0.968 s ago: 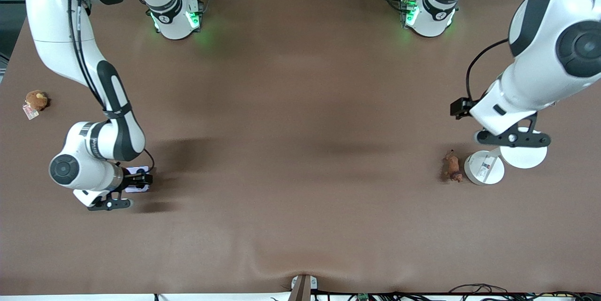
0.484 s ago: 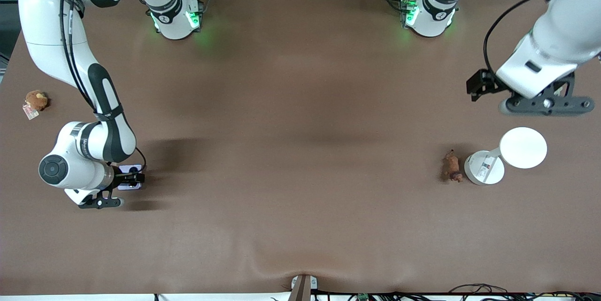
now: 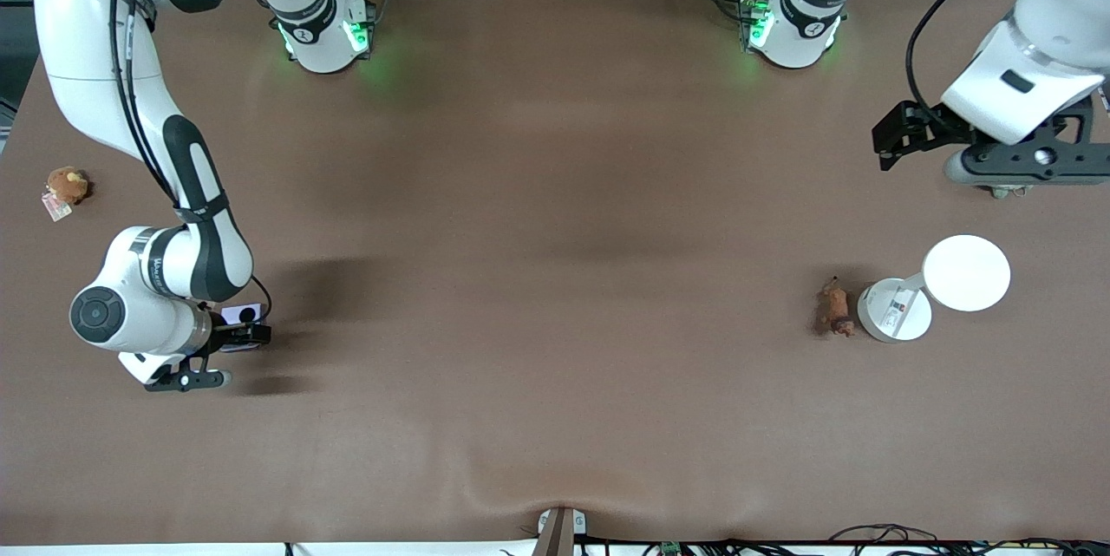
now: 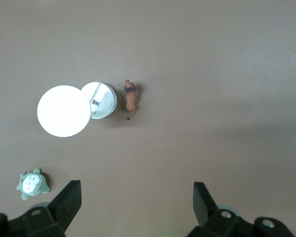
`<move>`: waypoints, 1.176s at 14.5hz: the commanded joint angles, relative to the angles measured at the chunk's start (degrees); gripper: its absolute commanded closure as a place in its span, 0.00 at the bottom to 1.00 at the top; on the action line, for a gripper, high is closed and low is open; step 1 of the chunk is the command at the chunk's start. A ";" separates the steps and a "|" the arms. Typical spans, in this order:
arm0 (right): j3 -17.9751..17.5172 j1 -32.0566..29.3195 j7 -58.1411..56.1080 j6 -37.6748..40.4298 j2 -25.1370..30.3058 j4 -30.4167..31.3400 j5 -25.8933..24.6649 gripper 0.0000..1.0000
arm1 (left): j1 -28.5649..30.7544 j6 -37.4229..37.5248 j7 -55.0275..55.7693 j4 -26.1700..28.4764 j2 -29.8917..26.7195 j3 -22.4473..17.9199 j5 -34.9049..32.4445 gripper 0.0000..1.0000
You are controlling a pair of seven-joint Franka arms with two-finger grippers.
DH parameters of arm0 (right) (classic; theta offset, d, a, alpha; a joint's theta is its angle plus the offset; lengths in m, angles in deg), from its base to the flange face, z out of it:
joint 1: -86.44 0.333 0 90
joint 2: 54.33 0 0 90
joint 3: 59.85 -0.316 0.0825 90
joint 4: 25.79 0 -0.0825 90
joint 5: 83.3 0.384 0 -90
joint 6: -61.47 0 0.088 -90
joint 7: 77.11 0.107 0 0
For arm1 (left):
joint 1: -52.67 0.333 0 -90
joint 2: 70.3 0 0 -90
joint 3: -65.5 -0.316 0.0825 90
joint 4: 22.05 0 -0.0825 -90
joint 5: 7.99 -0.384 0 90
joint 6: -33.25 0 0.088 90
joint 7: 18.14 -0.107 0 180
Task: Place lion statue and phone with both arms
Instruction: 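Set the phone beside the glass cup and open the right gripper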
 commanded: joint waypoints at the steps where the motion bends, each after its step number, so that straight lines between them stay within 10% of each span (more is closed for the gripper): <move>1: -0.43 0.81 -2.21 4.56 4.77 -0.19 -0.20 0.00 | 0.26 1.15 -1.39 0.03 -3.18 -1.41 1.39 0.00; 6: -2.54 2.04 -4.69 17.66 18.12 0.60 0.33 0.00 | -8.52 3.60 -5.52 0.64 -6.34 -16.26 6.40 0.00; 17: -9.30 0.20 12.16 39.28 43.88 6.14 -0.37 0.00 | -8.53 2.91 -5.43 7.41 -10.31 -19.08 8.94 0.00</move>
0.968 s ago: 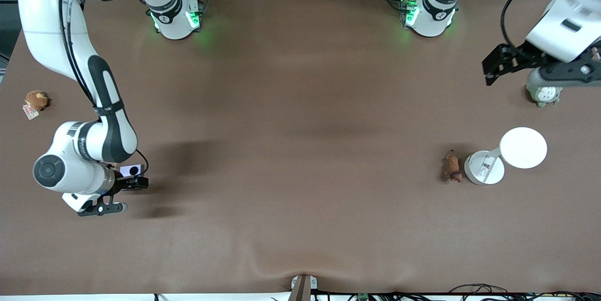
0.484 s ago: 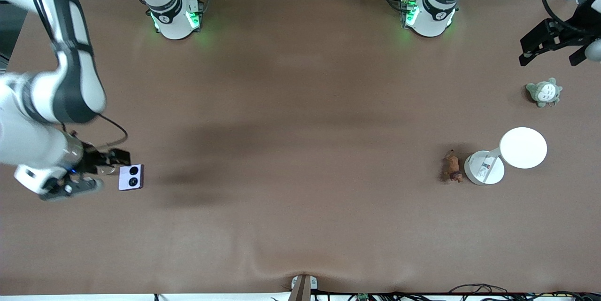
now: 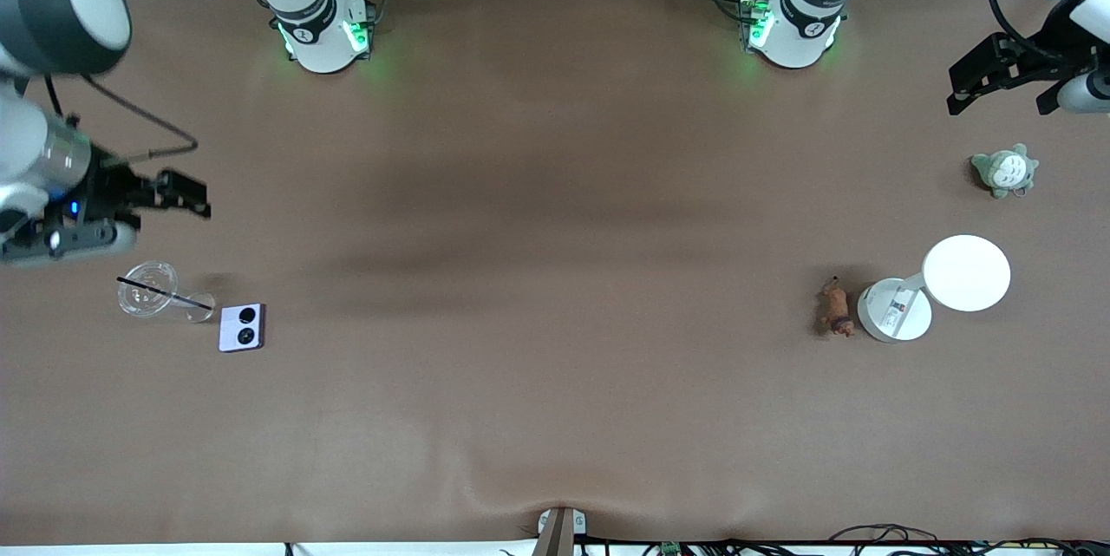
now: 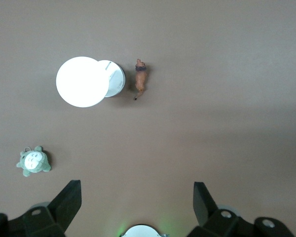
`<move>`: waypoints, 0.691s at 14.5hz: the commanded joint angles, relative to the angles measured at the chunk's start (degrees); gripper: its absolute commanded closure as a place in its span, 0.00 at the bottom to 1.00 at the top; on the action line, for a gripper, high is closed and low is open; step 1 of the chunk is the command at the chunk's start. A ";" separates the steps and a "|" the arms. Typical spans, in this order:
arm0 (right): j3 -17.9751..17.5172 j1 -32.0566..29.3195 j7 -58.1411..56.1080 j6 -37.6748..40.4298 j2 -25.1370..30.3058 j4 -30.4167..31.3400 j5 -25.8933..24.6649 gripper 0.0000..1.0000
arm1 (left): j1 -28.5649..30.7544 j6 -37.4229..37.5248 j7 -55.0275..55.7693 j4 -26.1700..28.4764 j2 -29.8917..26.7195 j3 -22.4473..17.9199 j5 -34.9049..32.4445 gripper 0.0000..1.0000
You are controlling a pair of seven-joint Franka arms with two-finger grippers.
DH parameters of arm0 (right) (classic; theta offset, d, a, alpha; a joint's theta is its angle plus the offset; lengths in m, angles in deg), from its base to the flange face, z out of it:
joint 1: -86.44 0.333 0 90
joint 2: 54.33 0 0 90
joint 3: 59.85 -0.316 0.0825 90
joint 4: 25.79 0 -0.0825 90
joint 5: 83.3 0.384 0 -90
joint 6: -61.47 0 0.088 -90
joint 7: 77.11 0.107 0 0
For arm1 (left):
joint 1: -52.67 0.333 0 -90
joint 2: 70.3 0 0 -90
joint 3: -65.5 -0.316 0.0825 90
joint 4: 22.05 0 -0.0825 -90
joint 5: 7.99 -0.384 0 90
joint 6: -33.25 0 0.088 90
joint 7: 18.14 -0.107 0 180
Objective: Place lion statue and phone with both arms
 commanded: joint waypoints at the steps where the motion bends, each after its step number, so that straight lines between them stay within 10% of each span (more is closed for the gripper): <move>1: -3.06 -2.22 6.07 3.22 6.05 2.82 -0.43 0.00 | -0.21 -1.00 -0.27 3.24 -2.97 -1.49 2.21 0.00; 10: 1.24 -5.29 5.30 11.23 8.00 -0.78 -0.52 0.00 | -0.74 -5.13 0.60 13.53 -8.68 -1.32 2.22 0.00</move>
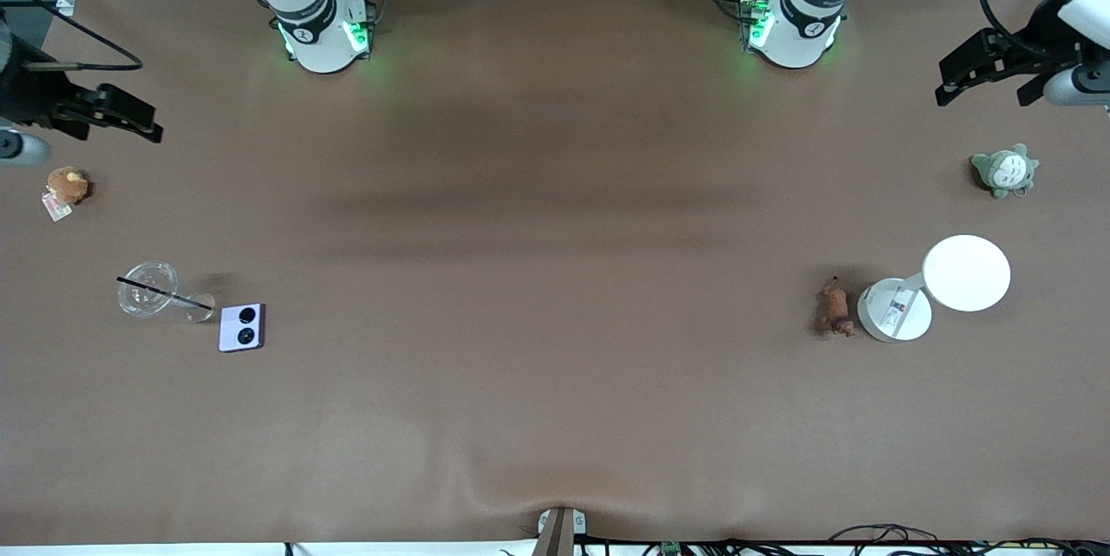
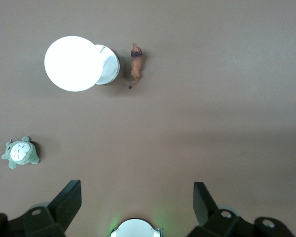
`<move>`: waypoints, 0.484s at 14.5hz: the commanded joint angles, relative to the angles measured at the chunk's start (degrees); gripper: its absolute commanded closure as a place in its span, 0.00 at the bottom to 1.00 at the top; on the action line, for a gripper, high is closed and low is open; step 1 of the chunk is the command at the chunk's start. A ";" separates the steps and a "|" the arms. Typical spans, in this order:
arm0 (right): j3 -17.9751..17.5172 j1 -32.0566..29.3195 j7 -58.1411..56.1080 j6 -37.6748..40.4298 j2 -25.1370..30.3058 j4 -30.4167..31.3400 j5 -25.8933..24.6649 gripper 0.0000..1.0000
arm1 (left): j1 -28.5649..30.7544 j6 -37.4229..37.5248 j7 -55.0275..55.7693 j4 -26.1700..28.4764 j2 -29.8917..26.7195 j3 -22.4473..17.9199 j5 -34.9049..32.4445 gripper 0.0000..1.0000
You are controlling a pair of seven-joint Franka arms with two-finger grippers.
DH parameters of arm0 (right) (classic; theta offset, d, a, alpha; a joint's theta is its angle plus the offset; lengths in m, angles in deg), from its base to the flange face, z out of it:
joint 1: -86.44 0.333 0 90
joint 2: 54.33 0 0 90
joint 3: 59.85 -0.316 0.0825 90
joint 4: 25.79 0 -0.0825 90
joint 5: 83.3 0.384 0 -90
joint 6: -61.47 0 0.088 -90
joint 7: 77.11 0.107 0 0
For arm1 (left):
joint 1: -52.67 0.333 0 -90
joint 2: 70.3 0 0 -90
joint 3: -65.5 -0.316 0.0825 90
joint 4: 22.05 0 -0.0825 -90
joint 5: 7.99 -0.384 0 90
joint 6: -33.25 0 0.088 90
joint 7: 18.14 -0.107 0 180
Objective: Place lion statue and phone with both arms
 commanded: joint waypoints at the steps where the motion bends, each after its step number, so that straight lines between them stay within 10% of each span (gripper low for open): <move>1: 0.69 -0.40 -0.04 0.76 0.82 -0.72 -0.54 0.00 | -0.33 -1.65 0.85 2.87 -2.38 -0.13 0.79 0.00; 7: 2.19 -0.23 -3.03 -0.82 0.82 -0.72 -0.54 0.00 | -0.41 -1.39 5.50 1.81 -1.94 0.04 -0.43 0.00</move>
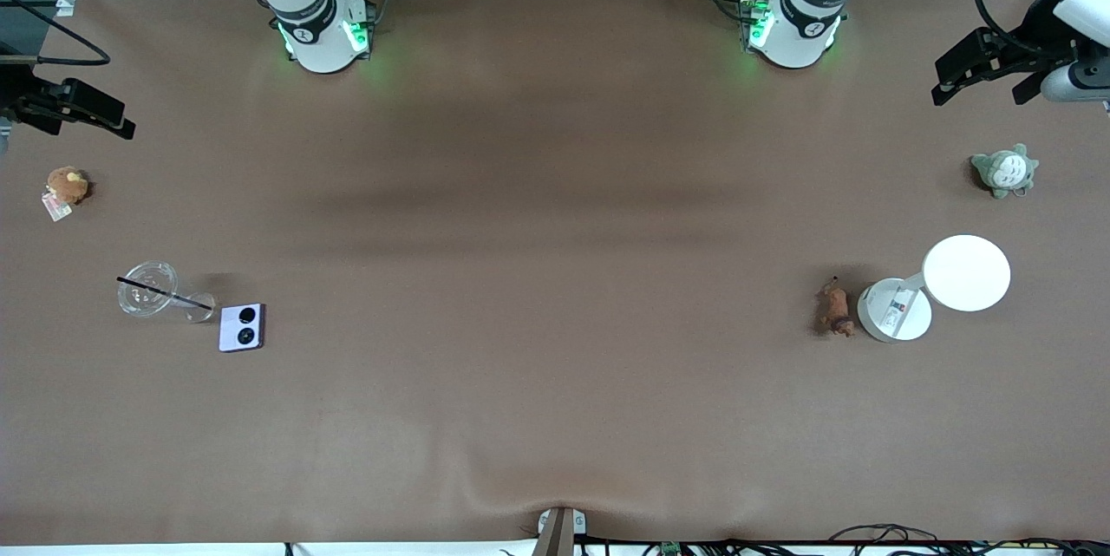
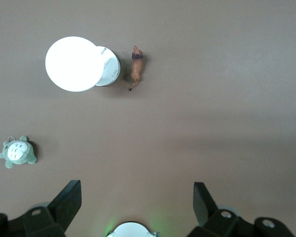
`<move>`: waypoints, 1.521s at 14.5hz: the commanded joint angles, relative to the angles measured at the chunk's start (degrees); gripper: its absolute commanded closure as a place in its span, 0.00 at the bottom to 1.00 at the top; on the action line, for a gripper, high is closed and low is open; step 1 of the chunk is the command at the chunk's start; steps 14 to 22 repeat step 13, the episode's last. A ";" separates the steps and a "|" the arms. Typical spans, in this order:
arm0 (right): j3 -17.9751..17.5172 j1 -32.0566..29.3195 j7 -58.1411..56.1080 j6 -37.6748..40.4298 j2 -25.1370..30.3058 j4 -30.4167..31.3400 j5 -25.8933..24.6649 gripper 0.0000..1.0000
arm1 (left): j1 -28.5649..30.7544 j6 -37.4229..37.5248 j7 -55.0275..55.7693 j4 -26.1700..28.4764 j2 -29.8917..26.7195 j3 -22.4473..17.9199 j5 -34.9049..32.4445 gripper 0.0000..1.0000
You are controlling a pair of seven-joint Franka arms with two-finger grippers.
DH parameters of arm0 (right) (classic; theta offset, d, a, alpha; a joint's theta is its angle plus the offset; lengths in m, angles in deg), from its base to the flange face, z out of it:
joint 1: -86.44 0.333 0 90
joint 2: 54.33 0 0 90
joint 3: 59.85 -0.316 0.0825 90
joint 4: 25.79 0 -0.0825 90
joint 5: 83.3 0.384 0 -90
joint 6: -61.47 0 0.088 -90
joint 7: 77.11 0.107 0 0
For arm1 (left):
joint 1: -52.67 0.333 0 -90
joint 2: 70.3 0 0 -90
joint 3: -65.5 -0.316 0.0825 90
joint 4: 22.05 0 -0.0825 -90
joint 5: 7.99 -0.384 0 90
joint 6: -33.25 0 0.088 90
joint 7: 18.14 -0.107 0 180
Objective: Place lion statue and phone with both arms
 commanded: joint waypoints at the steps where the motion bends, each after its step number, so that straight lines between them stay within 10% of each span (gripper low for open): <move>1: 0.22 -0.23 -1.17 0.07 0.81 0.06 -0.48 0.00 | -0.43 0.04 3.66 0.82 -1.20 0.38 -1.22 0.00; 22: -0.22 -0.05 -2.75 0.33 0.81 0.15 -0.57 0.00 | -1.22 0.04 3.15 0.03 -0.58 0.82 -4.30 0.00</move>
